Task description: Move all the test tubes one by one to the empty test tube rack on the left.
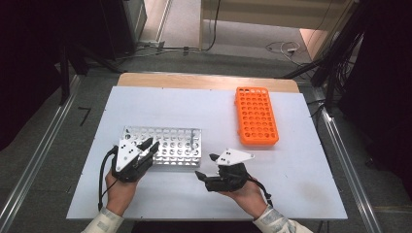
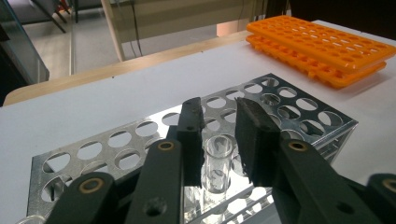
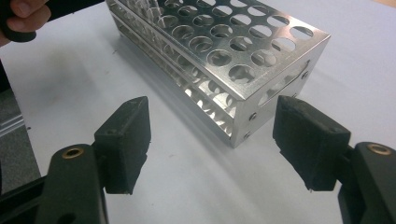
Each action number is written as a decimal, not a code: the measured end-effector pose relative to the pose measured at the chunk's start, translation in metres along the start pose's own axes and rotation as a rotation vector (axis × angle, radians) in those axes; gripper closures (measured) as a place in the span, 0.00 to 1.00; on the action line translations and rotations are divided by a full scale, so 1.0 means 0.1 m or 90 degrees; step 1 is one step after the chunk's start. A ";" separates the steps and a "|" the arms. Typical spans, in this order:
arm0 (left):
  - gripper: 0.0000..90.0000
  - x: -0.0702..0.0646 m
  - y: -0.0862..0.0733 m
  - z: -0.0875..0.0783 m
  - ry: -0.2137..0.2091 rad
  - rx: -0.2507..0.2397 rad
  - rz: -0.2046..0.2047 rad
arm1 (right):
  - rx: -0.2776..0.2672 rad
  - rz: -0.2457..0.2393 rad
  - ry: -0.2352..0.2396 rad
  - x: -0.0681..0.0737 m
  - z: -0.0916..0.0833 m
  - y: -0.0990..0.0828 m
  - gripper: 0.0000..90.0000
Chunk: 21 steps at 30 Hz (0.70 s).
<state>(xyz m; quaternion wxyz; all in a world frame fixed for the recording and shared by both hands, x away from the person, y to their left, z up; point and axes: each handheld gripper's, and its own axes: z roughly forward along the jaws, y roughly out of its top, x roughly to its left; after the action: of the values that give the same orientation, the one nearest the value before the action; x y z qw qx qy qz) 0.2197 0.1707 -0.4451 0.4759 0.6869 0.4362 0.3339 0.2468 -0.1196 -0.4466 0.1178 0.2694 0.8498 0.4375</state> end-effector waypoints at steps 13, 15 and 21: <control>0.60 -0.02 0.02 -0.04 -0.012 -0.012 -0.024 | -0.001 0.008 -0.018 -0.10 -0.02 -0.02 0.29; 0.57 -0.03 0.02 -0.05 -0.012 -0.015 -0.026 | -0.001 0.013 -0.021 -0.11 -0.03 -0.02 0.29; 0.43 -0.04 0.03 -0.08 -0.001 -0.017 -0.037 | -0.004 0.020 -0.029 -0.16 -0.04 -0.03 0.29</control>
<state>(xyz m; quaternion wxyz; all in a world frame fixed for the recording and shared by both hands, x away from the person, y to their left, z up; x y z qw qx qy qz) 0.2120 0.1690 -0.4402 0.4949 0.6679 0.4509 0.3252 0.2573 -0.1321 -0.4471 0.1312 0.2923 0.8412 0.4356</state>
